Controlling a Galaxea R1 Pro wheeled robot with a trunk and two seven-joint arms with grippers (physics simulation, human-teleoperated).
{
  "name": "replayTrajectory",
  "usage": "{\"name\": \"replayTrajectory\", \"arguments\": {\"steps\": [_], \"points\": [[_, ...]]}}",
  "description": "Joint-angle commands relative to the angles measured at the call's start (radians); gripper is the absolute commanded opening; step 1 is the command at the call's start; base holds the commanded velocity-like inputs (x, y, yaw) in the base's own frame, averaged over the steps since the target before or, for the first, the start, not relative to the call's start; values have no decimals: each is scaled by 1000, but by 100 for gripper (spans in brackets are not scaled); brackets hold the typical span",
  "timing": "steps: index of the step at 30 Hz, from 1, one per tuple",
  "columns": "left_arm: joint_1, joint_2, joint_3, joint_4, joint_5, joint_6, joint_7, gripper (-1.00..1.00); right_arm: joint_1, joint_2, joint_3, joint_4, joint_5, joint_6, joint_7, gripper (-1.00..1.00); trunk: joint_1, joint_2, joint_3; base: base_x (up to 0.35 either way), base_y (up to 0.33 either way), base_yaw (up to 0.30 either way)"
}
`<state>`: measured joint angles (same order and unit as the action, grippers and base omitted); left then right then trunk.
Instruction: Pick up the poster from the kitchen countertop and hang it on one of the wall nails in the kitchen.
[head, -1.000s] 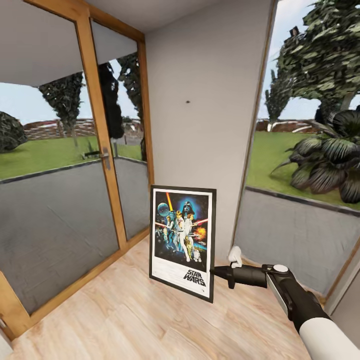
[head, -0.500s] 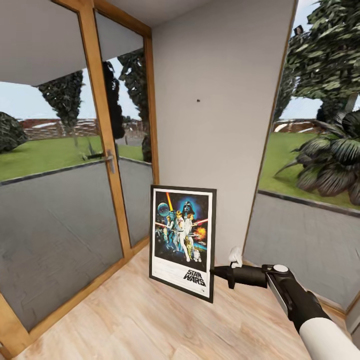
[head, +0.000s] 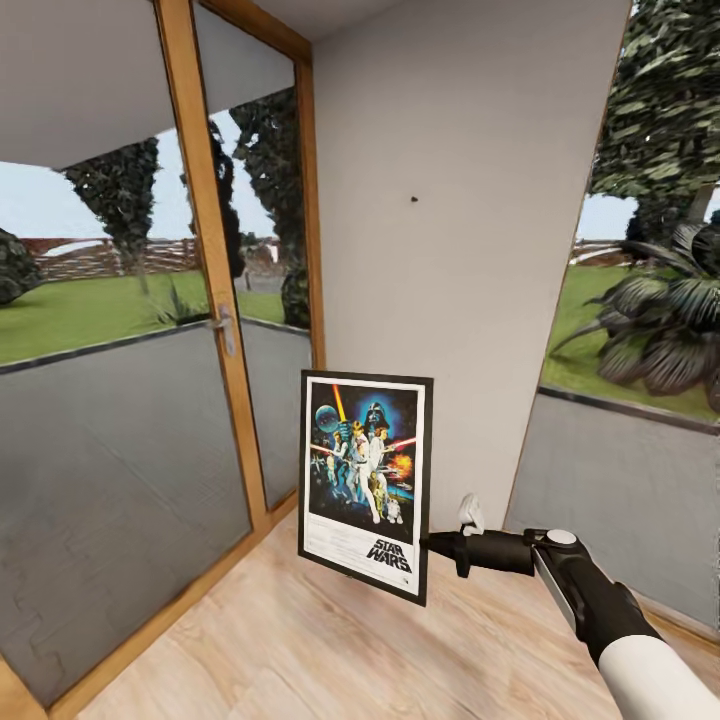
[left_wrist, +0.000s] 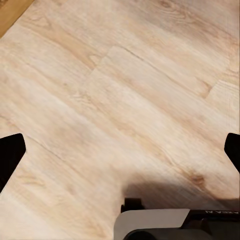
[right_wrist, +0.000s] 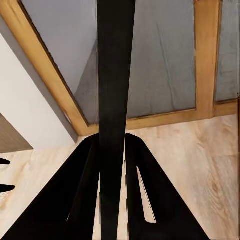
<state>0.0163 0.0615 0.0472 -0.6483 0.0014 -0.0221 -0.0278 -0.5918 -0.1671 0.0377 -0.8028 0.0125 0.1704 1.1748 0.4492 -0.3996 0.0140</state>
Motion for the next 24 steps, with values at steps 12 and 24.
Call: {"name": "replayTrajectory", "arguments": {"steps": [12, 24], "points": [[1, 0, 2, -1, 0, -2, -3, 100, 0, 0, 1, -1, 0, 11, 4, -100, 1, 0, 3, 226, 285, -174], [1, 0, 2, -1, 0, -2, -3, 100, 0, -1, 1, -1, -2, 11, 5, -100, 1, 0, 3, 213, 294, -8]]}}
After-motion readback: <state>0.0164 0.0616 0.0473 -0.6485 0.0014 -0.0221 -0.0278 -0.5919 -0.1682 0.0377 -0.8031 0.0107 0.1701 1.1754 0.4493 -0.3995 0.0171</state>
